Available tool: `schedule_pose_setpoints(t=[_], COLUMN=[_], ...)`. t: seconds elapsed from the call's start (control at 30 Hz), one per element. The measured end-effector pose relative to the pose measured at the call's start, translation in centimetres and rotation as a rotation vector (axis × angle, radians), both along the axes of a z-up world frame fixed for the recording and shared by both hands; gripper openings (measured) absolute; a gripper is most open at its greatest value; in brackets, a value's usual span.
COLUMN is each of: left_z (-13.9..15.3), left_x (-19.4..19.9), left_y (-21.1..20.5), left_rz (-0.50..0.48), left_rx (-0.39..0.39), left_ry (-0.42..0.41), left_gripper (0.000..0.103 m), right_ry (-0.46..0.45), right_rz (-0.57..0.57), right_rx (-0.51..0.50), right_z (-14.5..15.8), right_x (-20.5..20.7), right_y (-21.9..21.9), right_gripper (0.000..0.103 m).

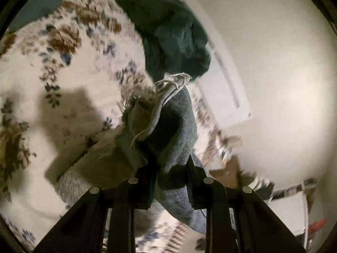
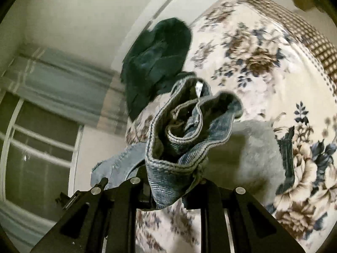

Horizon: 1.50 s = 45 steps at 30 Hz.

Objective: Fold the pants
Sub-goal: 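Carry the folded shorts with both grippers onto the grey blanket stack, then open both grippers and release the shorts on the stack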

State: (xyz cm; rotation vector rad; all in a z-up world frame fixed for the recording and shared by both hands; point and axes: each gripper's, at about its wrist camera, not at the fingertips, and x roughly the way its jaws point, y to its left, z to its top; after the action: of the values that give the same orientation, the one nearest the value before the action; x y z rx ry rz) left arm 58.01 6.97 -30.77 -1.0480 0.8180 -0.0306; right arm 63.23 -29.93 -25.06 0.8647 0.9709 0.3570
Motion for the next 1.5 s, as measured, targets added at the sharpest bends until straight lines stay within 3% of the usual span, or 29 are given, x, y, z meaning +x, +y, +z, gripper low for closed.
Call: schedule_pose_setpoints(t=[0.1, 0.13, 0.2, 0.33, 0.57, 0.87, 0.97, 1.03, 1.1, 1.17, 1.27, 1.33, 1.4, 1.5], left_z=[-7.2, -9.1, -12.5, -14.6, -13.3, -11.6, -10.0, -9.2, -8.3, -7.5, -5.8, -4.4, -2.8, -0.4], left_x=[0.7, 0.3, -0.6, -2.3, -4.1, -5.6, -5.8, -5.8, -5.8, -5.8, -6.0, -6.1, -6.5, -7.4], left_y=[-0.8, -0.9, -1.1, -1.7, -2.0, -2.6, -2.8, -3.1, -3.5, -3.7, -4.1, -4.6, -5.0, -5.2], left_rz=[-0.064, -0.076, -0.101, -0.151, -0.2, -0.242, -0.265, -0.292, -0.315, -0.331, -0.358, -0.379, -0.397, -0.406], left_rx=[0.046, 0.05, 0.049, 0.069, 0.053, 0.156, 0.289, 0.38, 0.477, 0.549, 0.648, 0.709, 0.762, 0.807], left_ry=[0.121, 0.158, 0.23, 0.25, 0.271, 0.293, 0.311, 0.312, 0.312, 0.305, 0.272, 0.243, 0.213, 0.185], left_gripper=[0.021, 0.021, 0.022, 0.022, 0.026, 0.026, 0.028, 0.053, 0.068, 0.071, 0.079, 0.082, 0.082, 0.093], right_ry=[0.073, 0.106, 0.163, 0.21, 0.225, 0.262, 0.291, 0.299, 0.303, 0.298, 0.275, 0.265, 0.253, 0.232], right_rz=[-0.075, -0.091, -0.113, -0.143, -0.117, -0.123, -0.12, -0.117, -0.112, -0.106, -0.1, -0.095, -0.099, -0.109], right_rx=[-0.004, -0.007, -0.028, -0.033, -0.098, -0.189, -0.232, -0.305, -0.409, -0.522, -0.663, -0.756, -0.811, -0.877], right_z=[-6.7, -10.1, -13.7, -18.5, -19.1, -18.9, -18.6, -17.9, -16.7, -15.3, -13.0, -11.4, -10.1, -7.9], right_x=[0.4, -0.6, -1.4, -4.1, -5.8, -5.7, -5.8, -6.1, -6.6, -7.3, -8.6, -9.6, -10.5, -12.1], right_y=[-1.0, -1.0, -1.2, -1.9, -2.0, -2.2, -2.0, -1.7, -1.1, -0.2, 1.3, 2.6, 3.6, 4.9], right_gripper=[0.019, 0.019, 0.019, 0.019, 0.021, 0.022, 0.033, 0.041, 0.045, 0.056, 0.075, 0.099, 0.102, 0.102])
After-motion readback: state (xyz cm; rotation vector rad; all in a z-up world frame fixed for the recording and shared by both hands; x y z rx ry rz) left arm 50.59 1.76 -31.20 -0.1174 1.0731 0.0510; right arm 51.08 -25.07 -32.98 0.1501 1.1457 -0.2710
